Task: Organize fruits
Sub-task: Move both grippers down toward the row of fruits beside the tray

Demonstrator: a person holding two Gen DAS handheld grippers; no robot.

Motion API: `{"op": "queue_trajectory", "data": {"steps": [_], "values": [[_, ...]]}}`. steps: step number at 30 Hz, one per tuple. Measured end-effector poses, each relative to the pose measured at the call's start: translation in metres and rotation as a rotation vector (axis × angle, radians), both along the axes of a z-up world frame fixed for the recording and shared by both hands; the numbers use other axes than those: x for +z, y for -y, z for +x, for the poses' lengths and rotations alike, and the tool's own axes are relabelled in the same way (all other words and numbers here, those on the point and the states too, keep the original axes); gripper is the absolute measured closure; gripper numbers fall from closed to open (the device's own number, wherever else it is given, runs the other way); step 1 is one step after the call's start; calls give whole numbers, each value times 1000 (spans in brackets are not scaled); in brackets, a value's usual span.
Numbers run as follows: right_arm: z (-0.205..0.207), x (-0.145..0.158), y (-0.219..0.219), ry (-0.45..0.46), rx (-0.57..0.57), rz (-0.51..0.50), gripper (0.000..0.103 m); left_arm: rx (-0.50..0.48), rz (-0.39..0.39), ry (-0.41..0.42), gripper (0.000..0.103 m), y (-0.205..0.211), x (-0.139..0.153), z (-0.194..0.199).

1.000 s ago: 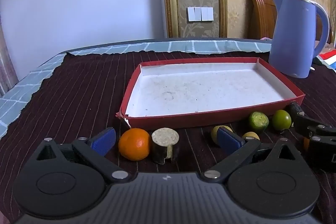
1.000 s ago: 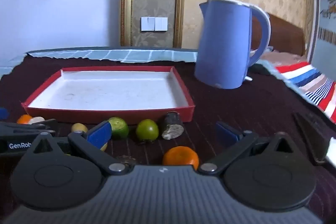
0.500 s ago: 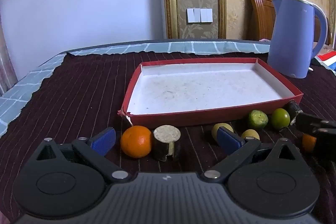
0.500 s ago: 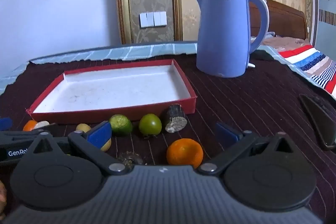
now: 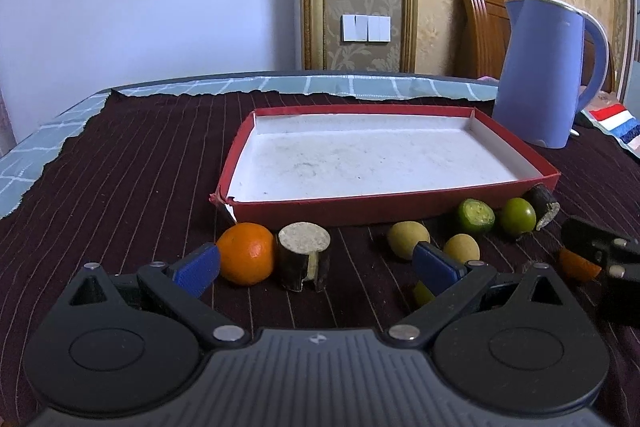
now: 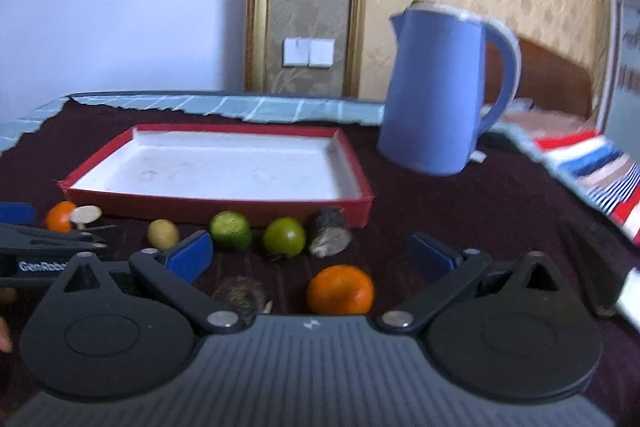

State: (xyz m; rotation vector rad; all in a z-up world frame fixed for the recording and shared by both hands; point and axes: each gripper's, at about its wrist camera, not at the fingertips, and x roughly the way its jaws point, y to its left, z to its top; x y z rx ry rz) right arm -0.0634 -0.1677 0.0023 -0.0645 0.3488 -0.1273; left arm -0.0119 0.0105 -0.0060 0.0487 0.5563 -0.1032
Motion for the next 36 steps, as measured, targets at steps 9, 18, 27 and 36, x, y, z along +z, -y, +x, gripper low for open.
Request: {"op": "queue_trajectory", "data": {"steps": [9,18,27,36], "values": [[-3,-4,-5,13,55,2,0,6,-10,1,0,0,-1,-1],[-4,-10,-2,2,74,39,0,-9,-7,-4,0,2,-3,-1],[-9,-14,-1,8,88,9,0,-6,-11,-26,0,2,-7,-1],[-10,-18,-4,-30,140,-12,0,-49,20,-8,0,4,-9,-9]]}}
